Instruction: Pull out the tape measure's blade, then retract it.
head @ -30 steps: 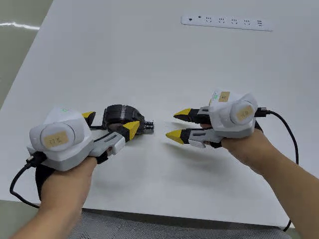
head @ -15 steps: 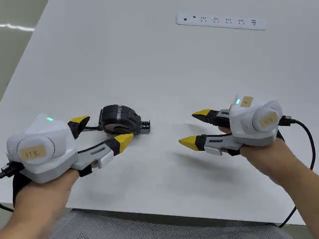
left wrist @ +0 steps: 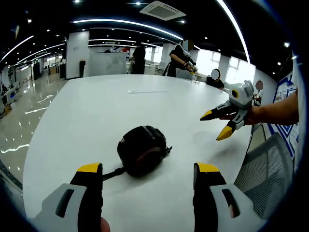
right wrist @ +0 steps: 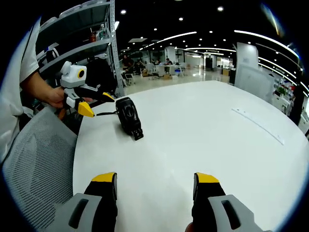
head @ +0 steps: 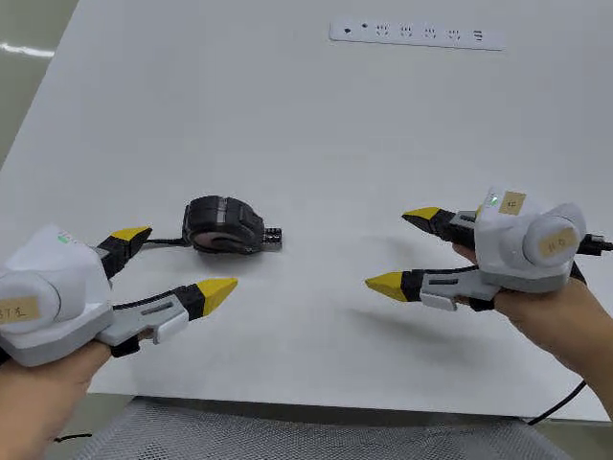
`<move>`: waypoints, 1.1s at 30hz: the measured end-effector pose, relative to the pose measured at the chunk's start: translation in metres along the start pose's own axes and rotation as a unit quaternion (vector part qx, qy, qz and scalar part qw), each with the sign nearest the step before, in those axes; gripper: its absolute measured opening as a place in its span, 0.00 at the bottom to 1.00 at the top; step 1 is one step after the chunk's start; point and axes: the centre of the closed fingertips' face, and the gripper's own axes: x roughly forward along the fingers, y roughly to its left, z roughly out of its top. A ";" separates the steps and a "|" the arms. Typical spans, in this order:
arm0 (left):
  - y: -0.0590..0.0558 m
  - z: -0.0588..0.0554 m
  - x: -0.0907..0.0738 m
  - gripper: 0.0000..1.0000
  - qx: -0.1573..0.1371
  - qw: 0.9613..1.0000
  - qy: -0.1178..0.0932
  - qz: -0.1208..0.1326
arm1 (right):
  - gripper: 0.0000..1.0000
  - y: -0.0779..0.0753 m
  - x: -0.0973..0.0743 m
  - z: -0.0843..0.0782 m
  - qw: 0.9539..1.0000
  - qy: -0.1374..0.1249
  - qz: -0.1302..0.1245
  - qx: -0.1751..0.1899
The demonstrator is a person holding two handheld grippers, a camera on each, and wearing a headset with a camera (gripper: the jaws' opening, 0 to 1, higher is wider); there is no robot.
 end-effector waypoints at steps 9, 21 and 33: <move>0.000 -0.008 -0.012 0.77 0.014 1.000 0.010 -0.014 | 0.70 0.004 -0.021 -0.017 1.000 0.006 -0.016 0.016; -0.004 -0.017 -0.022 0.83 0.029 0.999 0.019 -0.026 | 0.82 0.007 -0.048 -0.034 0.999 0.015 -0.035 0.029; -0.003 -0.020 -0.027 0.90 0.057 0.997 0.029 -0.037 | 0.92 0.009 -0.058 -0.041 0.998 0.024 -0.040 0.035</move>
